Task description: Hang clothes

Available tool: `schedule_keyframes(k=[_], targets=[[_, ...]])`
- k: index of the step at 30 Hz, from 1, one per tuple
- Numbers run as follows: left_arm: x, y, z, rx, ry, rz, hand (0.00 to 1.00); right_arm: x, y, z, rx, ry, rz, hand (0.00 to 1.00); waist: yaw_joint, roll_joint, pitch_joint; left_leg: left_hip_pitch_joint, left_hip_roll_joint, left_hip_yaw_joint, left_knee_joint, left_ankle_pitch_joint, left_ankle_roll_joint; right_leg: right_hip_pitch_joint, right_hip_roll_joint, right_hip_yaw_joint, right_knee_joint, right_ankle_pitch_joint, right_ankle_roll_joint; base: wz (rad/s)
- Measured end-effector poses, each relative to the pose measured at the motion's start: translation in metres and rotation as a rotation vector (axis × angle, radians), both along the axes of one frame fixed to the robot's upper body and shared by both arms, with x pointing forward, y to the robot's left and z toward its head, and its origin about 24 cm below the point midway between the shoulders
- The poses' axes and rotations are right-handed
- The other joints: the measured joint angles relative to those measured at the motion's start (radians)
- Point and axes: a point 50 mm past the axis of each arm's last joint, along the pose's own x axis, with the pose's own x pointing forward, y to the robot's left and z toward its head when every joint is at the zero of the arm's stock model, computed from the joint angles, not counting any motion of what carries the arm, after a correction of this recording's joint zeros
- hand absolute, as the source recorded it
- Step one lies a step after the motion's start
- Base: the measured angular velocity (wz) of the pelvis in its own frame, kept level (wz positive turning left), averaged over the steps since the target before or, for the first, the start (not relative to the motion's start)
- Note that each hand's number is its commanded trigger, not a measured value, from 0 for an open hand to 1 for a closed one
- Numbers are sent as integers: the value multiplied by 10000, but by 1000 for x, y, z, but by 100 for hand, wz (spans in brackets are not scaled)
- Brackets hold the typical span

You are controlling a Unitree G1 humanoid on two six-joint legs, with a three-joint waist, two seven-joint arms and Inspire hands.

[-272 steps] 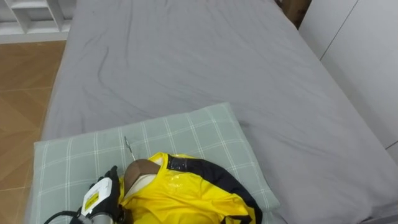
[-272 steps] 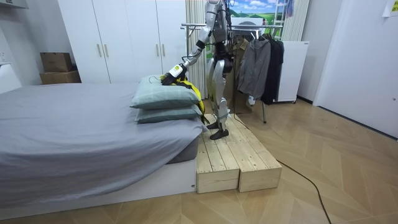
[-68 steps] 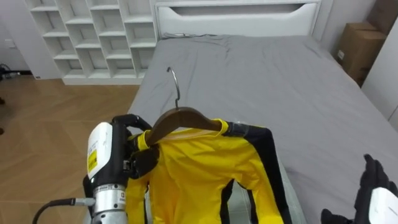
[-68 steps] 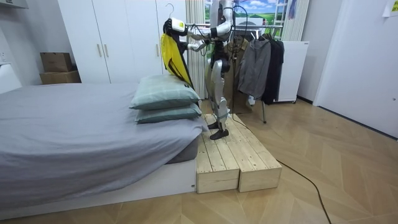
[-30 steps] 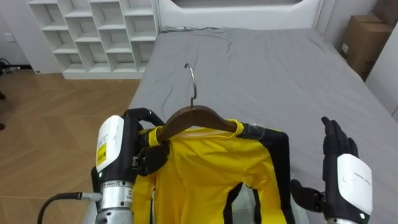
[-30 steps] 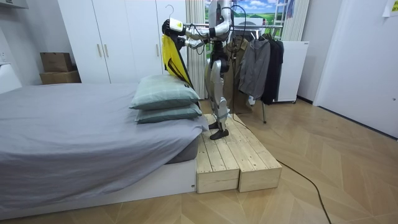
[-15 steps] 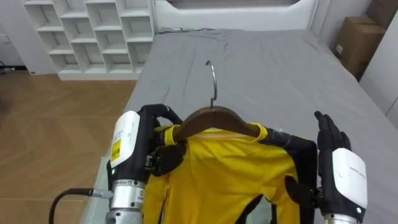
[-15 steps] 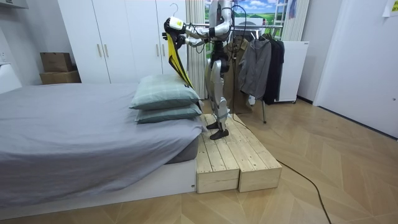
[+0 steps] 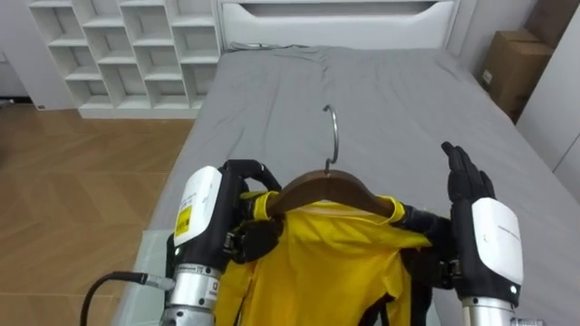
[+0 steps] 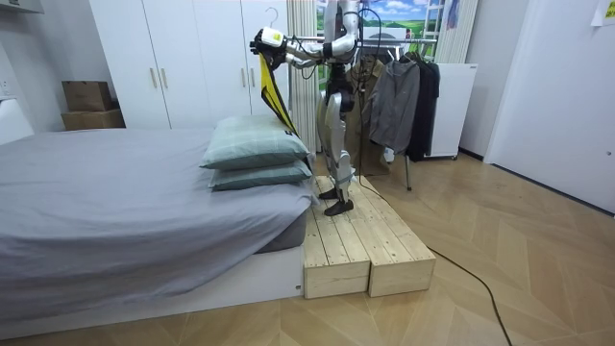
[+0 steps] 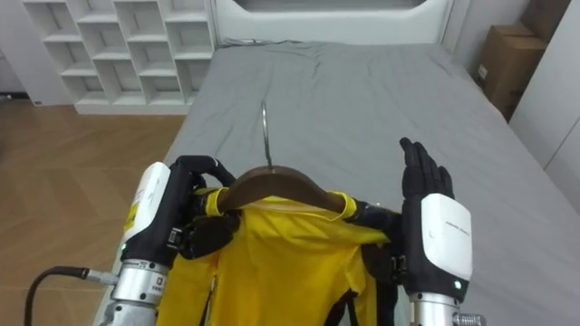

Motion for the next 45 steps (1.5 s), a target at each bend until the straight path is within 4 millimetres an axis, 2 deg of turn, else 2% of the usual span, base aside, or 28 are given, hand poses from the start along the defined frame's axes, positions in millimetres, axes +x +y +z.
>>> schedule_keyframes(k=[5, 15, 21, 26, 45], targets=[[-1, 0, -1, 230, -8, -2, 100, 0, 1, 0, 250, 150, 71, 0, -13, -1, 1, 2, 10, 26, 7, 0, 0, -13, 3, 7, 42, 2, -2, 0], [-3, -1, -2, 365, -87, -78, 100, 9, 10, 20, 463, -648, 499, 0, 68, -43, 29, 12, 36, 54, 6, -1, -2, -6, 24, 15, 42, 3, -4, 0], [-7, -1, -6, 405, 39, -112, 100, 9, 14, 18, 598, -437, 755, 0, 212, -86, 61, -22, 34, 20, 5, -7, -10, -26, 20, -20, 23, 3, -4, 0], [-8, -2, -7, 622, 87, -219, 100, 9, 22, 15, 638, 68, 1301, 0, 245, -80, 63, -54, 34, 4, 4, -13, -13, -49, 21, -29, 18, 3, -4, 0], [-9, -6, -9, 702, 252, -379, 100, 11, 31, 13, 865, 968, 2204, 0, 288, -39, 47, -187, 34, -24, 18, -12, -14, -155, 15, -115, 6, 4, -4, 0]])
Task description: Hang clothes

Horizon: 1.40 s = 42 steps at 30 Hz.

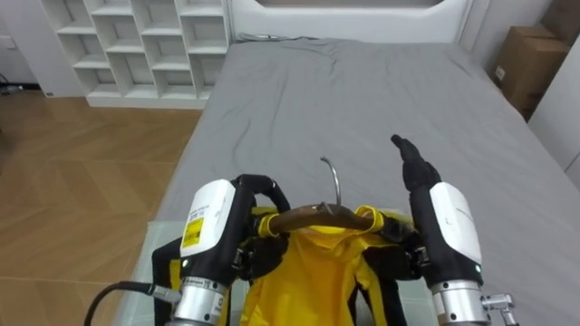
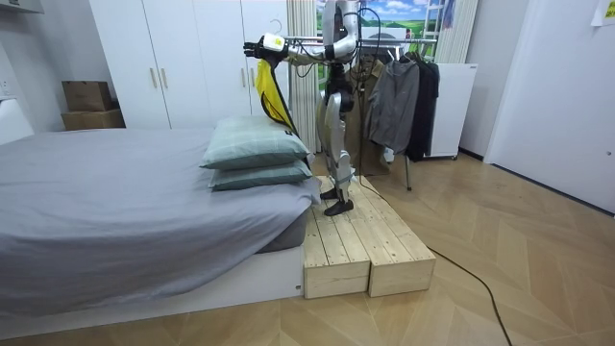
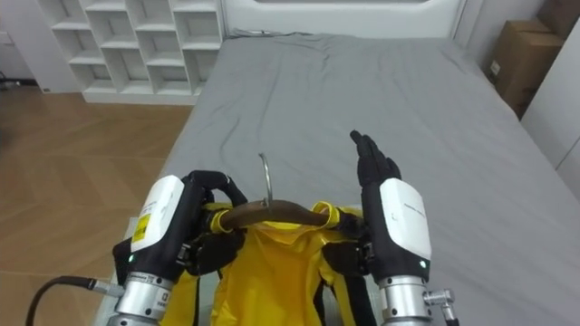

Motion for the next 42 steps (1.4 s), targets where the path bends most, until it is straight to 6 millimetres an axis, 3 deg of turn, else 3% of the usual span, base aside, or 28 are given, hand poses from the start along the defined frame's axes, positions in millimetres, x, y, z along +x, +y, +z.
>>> schedule_keyframes(k=[8, 20, 21, 22, 24, 25, 27, 30, 31, 37, 42], targets=[[0, -1, 0, -45, 14, -8, 100, -1, 9, -5, 200, 873, 940, 0, 191, -16, 13, -3, 7, 6, 1, 0, 0, -3, 2, -16, -2, 0, 0, 0], [0, -2, 0, 134, -43, -47, 100, -1, 13, -7, 144, 1179, 1279, 0, 203, -64, 44, -78, 4, -22, -1, -1, -1, -50, -6, -116, -18, 0, 0, 0], [0, -2, 0, 136, -44, -47, 100, -1, 13, -7, 139, 1196, 1298, 3, 202, -64, 44, -85, 4, -33, -1, -1, -1, -52, -6, -129, -18, 0, 0, 3], [0, -2, 0, 136, -44, -47, 100, -1, 13, -7, 133, 1198, 1302, 16, 195, -64, 43, -89, 4, -42, -1, -1, -1, -54, -6, -132, -18, 0, 0, 4], [0, -2, 0, 138, -45, -48, 100, -1, 13, -7, 89, 1193, 1307, 30, 200, -64, 43, -93, 3, -68, -1, -1, -2, -53, -6, -141, -17, 0, 0, 2], [0, -2, 0, 137, -45, -48, 100, -1, 13, -7, 75, 1191, 1307, 41, 203, -64, 43, -93, 3, -71, -1, -1, -2, -53, -7, -141, -17, 0, 0, 0], [0, -2, 0, 132, -32, -62, 100, -1, 13, -7, 53, 1185, 1311, 51, 199, -64, 43, -92, 0, -88, 2, 0, -2, -48, -9, -142, -17, 0, 0, 0], [0, -3, 0, 152, 63, -154, 100, -1, 13, -7, 55, 1190, 1317, 91, 199, -65, 43, -93, -4, -100, 3, 0, -1, -44, -11, -143, -17, 0, 0, 0], [0, -3, -1, 146, 83, -175, 100, -1, 13, -7, 54, 1193, 1322, 100, 199, -65, 43, -93, -4, -101, 3, 0, -1, -44, -11, -143, -17, 0, 0, 0], [0, -5, -1, 40, 128, -199, 100, -1, 13, -7, 55, 1210, 1337, 100, 203, -94, 61, -92, -4, -101, 5, 0, -1, -42, -11, -142, -17, 0, 0, 0], [0, -7, -2, -15, 181, -195, 100, -1, 14, -10, 64, 1311, 1318, 100, 206, -203, 129, -95, -2, -100, 6, -1, -1, -44, -7, -142, -15, 0, 0, 0]])
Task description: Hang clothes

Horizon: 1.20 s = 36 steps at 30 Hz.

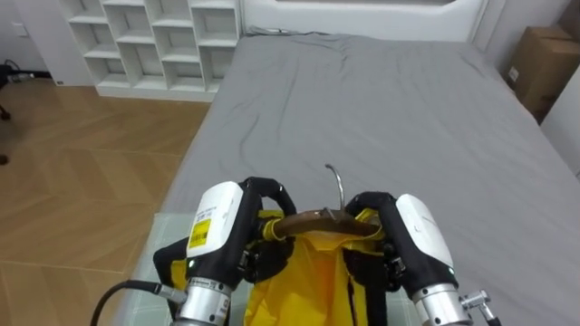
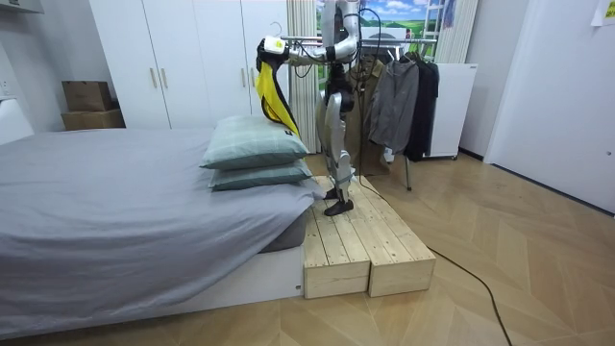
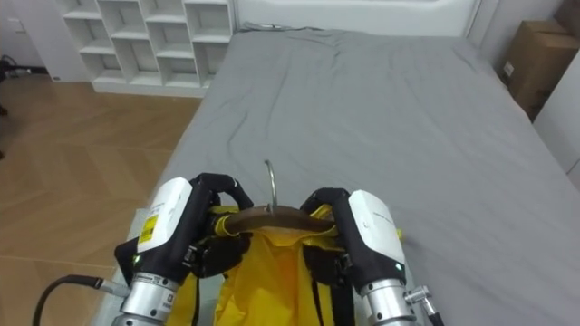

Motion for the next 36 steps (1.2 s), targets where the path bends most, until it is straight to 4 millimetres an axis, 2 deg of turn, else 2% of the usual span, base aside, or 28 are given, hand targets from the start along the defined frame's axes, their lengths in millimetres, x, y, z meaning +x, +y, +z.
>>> schedule_keyframes(k=[11, 25, 26, 27, 36], targets=[[-1, -3, 0, 25, 19, -261, 100, -1, 4, -4, -637, 169, 259, 100, -8, 1, -5, -18, 0, -11, 0, 0, 0, -19, 1, -1, -2, 0, 0, 0], [-1, -4, 0, 137, -27, -272, 98, -1, 4, -4, -764, 137, 273, 100, -10, 33, -78, -63, 1, -45, 61, 2, 0, -24, -4, -3, 0, 1, -1, 0], [-1, -4, 0, 136, -27, -272, 64, -1, 4, -4, -764, 137, 272, 100, -12, 41, -96, -62, 1, -45, 65, 2, 1, -22, -5, -3, 1, 1, -1, 0], [-1, -4, 0, 134, -27, -272, 0, -1, 4, -4, -764, 137, 273, 100, -12, 46, -111, -59, 1, -44, 72, 2, 1, -15, -5, -2, 1, 1, -2, 0], [0, -3, 1, 90, -63, -248, 0, -1, 4, -4, -764, 209, 333, 100, 0, 54, -119, -52, 1, -40, 98, 4, 2, 9, -6, 2, 11, 7, -11, 0]])
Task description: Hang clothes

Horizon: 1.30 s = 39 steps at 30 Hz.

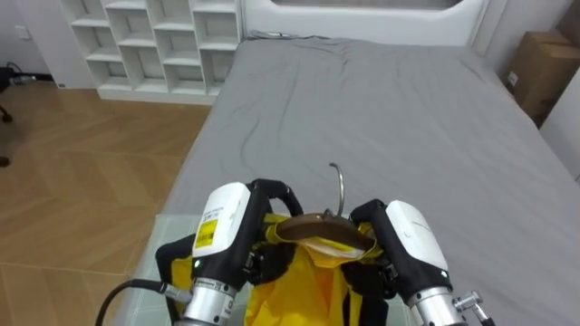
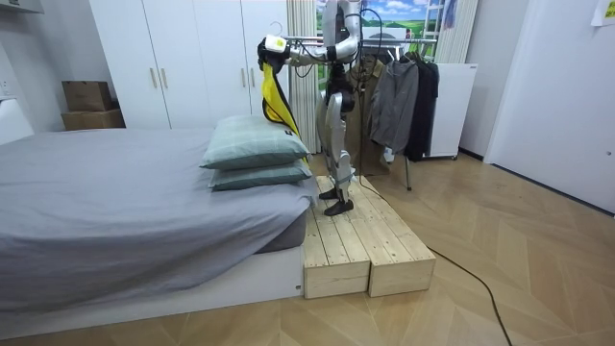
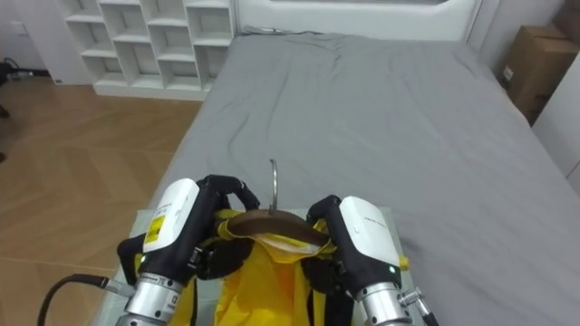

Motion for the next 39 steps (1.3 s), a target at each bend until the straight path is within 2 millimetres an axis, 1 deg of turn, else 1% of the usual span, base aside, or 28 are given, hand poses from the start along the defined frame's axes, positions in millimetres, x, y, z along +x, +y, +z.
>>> schedule_keyframes(k=[5, 12, 22, 34, 39], targets=[[0, 0, 0, -128, 46, -6, 0, 0, 0, 0, 2, 9, 2, 100, 11, 3, 7, 96, -3, -5, -28, 0, 1, 81, -3, 24, -9, 0, 0, 0], [0, 0, 0, -190, 62, -7, 0, 0, 0, 0, -2, 102, 83, 100, 10, 34, 36, 137, -3, -27, -58, -2, -1, 119, 6, 7, -19, 0, 1, 0], [0, 0, 0, -198, 61, 5, 0, 0, 0, -1, -23, 152, 124, 100, 10, 29, 39, 137, -4, -30, -63, -2, -2, 120, 4, 10, -22, 0, 0, 0], [-1, 3, -2, -368, 226, 78, 0, 0, -4, -1, -133, 137, -13, 100, -91, 35, 41, 142, -13, -37, -61, -3, -2, 124, 0, -1, -21, 0, 0, 0], [-3, 6, -5, -867, 527, 212, 0, 1, -10, 0, -175, 39, -260, 100, -169, 35, 41, 161, -30, -38, -57, -1, 0, 148, -13, -4, -22, 0, 1, 0]])
